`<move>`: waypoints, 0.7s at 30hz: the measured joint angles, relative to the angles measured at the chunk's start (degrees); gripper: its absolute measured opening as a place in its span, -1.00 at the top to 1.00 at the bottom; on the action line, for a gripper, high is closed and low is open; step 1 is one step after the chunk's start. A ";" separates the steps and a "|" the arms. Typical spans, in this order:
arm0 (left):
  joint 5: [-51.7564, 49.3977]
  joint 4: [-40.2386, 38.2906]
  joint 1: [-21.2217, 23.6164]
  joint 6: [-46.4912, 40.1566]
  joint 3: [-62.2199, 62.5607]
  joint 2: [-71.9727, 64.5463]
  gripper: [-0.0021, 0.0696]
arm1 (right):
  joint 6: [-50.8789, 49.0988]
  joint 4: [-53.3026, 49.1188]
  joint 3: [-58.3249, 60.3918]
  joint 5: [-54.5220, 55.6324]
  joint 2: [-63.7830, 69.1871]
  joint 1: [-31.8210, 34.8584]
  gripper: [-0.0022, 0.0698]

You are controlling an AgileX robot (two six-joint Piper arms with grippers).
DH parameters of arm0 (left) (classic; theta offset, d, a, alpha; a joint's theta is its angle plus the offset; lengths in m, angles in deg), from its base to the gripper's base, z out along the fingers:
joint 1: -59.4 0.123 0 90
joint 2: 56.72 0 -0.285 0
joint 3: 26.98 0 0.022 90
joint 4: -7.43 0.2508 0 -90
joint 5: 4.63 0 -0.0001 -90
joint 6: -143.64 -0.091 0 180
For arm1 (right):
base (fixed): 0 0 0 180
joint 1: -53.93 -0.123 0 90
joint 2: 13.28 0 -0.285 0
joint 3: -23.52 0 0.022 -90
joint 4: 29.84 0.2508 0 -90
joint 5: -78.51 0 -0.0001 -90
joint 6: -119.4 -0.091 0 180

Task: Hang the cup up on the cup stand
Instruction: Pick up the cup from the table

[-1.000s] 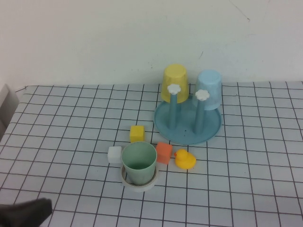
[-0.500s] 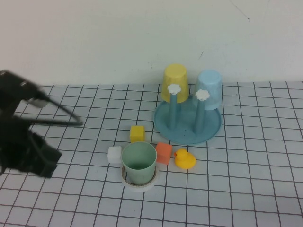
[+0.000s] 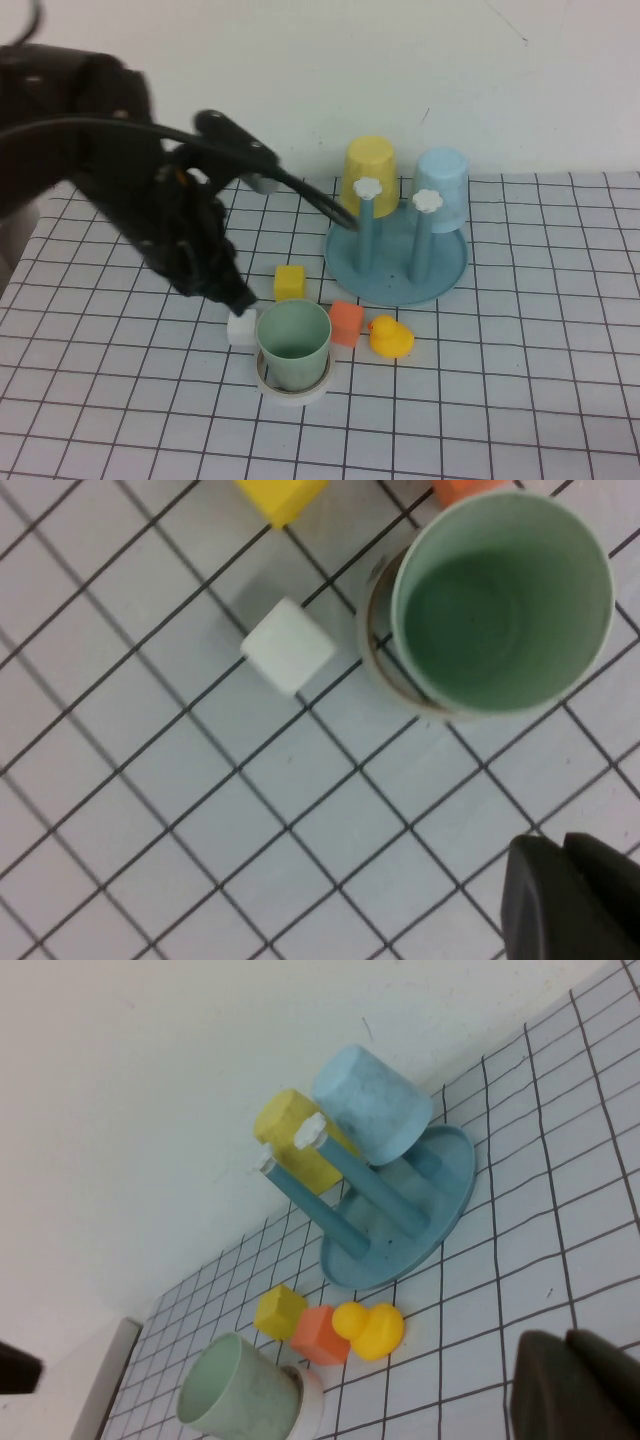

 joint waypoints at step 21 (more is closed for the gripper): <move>9.06 0.62 -2.43 10.91 5.41 -20.44 -0.62 | 0.51 0.00 0.00 -1.03 0.00 0.00 0.94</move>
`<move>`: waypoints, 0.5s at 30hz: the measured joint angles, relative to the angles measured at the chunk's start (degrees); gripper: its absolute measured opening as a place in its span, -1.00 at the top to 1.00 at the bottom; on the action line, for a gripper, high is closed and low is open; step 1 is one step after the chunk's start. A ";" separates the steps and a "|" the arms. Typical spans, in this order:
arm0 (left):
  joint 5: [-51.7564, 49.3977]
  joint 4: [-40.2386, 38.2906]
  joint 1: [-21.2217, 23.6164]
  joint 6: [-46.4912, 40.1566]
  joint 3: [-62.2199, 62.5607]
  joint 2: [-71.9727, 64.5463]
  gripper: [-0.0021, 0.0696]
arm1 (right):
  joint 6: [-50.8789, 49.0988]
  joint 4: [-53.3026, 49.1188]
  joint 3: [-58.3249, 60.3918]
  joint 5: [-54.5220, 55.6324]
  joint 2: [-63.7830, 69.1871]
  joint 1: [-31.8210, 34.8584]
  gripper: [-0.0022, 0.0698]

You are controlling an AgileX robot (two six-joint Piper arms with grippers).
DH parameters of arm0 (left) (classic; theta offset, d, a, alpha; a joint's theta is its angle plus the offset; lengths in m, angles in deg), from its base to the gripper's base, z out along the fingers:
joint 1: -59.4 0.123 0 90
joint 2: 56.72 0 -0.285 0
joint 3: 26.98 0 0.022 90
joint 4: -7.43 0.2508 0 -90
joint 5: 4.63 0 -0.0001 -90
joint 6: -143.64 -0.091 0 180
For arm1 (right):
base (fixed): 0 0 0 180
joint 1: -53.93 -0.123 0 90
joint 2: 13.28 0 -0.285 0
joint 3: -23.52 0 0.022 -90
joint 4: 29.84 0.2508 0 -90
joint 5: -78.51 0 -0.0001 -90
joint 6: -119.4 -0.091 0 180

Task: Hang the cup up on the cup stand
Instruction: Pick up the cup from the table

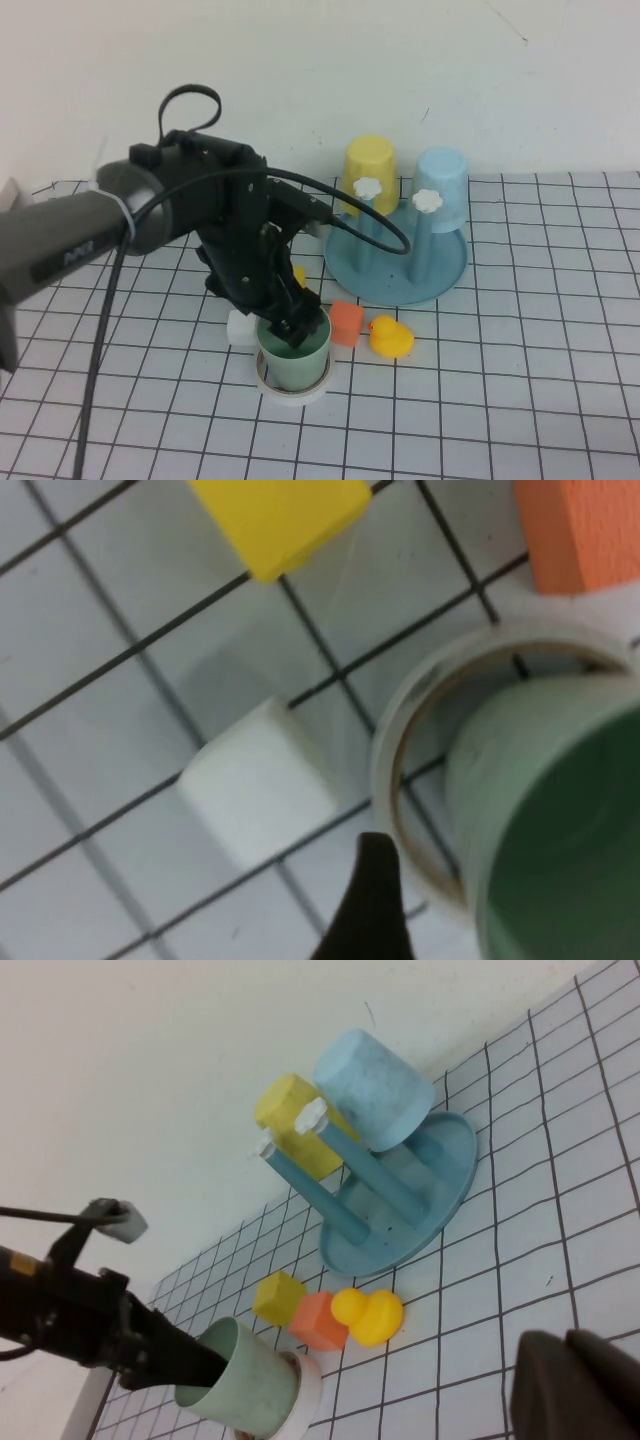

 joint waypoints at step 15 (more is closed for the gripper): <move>5.76 -1.27 0.00 1.60 0.03 -6.03 0.78 | 0.27 0.00 0.00 -0.13 0.00 0.00 0.94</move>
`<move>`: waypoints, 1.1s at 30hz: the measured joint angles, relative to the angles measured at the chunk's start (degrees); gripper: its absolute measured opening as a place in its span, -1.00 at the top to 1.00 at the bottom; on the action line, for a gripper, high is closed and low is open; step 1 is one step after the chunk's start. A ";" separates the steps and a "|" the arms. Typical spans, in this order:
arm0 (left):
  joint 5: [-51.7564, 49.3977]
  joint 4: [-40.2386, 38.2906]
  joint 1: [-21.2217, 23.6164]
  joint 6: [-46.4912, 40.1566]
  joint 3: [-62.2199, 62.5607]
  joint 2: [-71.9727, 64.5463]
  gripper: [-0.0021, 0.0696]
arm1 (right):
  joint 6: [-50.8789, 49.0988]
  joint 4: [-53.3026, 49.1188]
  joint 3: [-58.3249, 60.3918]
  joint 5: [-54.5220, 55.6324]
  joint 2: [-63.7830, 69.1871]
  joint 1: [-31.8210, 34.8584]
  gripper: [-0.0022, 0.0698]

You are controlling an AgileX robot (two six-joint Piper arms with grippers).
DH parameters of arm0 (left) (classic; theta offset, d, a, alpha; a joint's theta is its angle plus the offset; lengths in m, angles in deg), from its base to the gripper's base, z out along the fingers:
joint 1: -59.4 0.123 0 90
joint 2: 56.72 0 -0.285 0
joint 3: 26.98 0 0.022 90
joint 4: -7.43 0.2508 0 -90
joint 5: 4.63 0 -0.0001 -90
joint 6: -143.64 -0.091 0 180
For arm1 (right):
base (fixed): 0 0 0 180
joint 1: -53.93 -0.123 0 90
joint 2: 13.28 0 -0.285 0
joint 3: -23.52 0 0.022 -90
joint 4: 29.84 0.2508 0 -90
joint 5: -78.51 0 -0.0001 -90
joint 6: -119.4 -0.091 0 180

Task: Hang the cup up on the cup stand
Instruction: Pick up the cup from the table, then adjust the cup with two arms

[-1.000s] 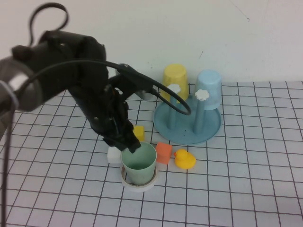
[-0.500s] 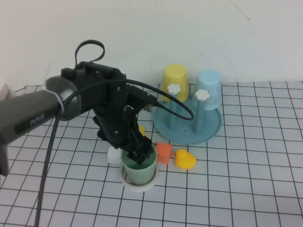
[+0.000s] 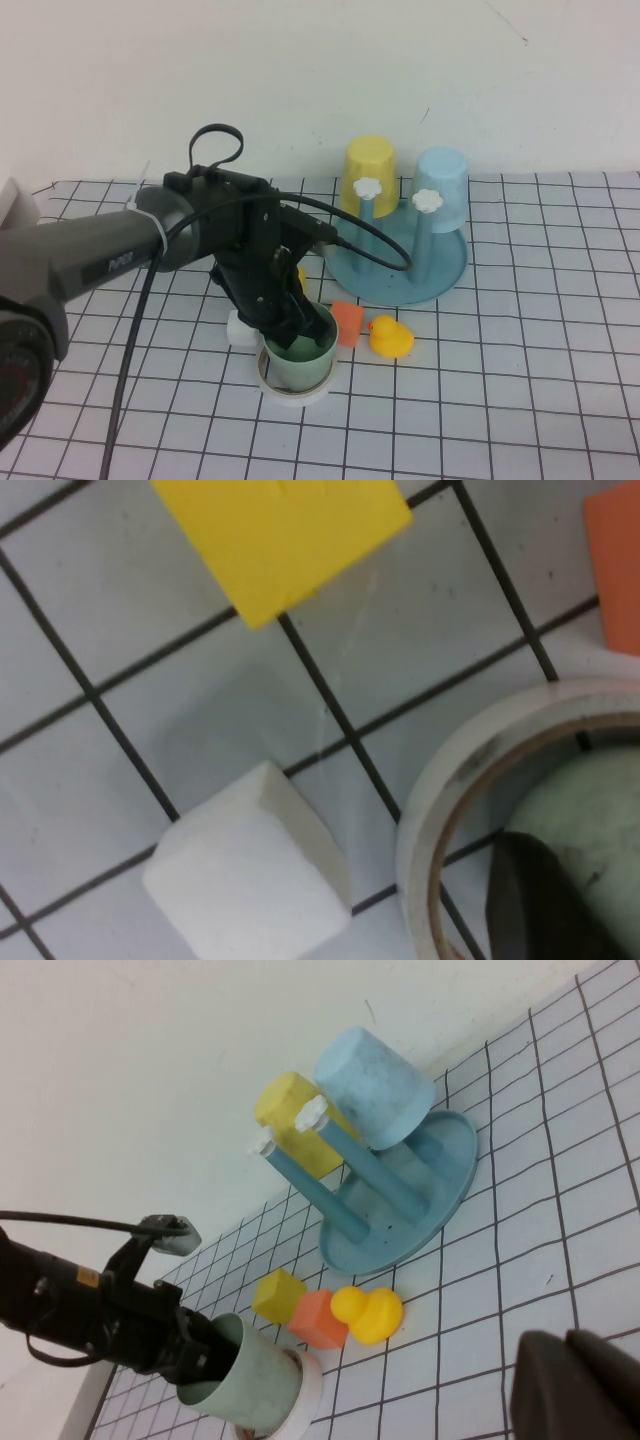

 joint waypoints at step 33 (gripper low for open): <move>20.45 -0.03 -0.51 -1.77 -34.07 47.92 0.87 | 0.56 9.25 -3.12 -10.67 0.00 0.00 0.94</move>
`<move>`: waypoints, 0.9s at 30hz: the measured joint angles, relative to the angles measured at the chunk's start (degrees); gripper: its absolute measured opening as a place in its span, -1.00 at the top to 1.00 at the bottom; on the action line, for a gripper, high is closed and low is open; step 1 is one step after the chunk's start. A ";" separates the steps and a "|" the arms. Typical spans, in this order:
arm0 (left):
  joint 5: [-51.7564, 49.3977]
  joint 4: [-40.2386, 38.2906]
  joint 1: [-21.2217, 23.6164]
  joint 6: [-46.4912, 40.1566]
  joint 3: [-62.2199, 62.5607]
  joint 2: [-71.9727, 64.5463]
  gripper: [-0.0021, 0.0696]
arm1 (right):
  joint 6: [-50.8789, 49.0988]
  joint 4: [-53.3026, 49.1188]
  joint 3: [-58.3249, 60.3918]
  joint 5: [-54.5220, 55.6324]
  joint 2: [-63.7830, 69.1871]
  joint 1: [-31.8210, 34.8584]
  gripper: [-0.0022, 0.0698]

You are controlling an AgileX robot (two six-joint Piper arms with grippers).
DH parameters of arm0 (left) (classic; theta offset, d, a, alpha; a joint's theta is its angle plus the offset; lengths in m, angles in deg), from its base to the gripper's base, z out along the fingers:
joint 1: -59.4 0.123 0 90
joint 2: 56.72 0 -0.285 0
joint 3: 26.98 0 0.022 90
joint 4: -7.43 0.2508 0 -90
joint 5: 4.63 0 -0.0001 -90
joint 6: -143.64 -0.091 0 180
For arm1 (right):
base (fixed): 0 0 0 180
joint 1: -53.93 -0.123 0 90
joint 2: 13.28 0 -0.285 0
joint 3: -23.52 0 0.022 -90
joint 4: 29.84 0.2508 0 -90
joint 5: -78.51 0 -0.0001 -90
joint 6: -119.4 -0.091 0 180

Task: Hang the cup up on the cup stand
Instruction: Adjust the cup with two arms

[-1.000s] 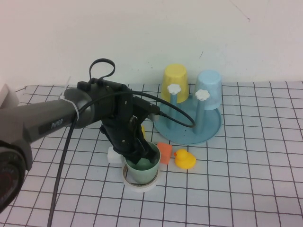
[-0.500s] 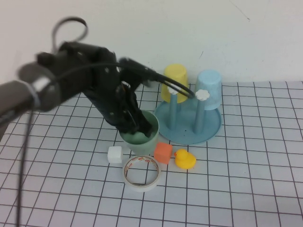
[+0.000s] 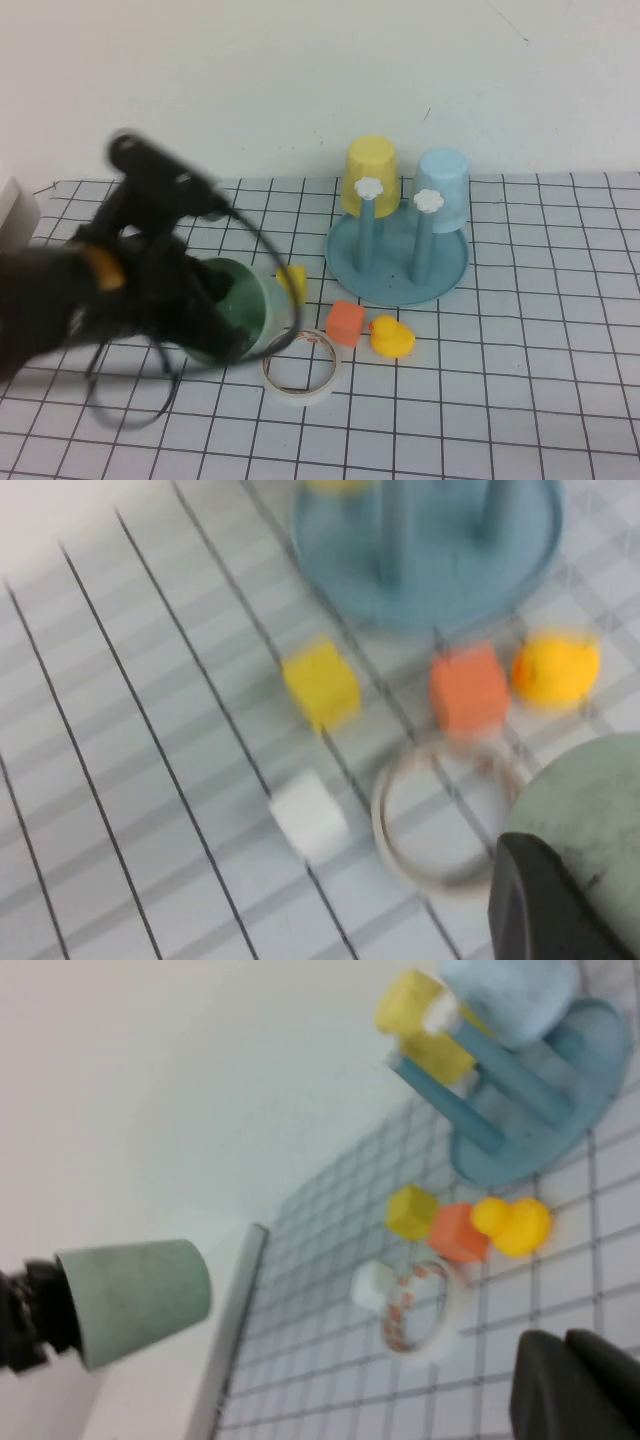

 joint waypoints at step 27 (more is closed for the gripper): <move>63.13 0.85 -0.10 0.28 -16.26 5.63 0.88 | 40.10 35.44 -29.99 -27.13 64.24 -5.03 0.46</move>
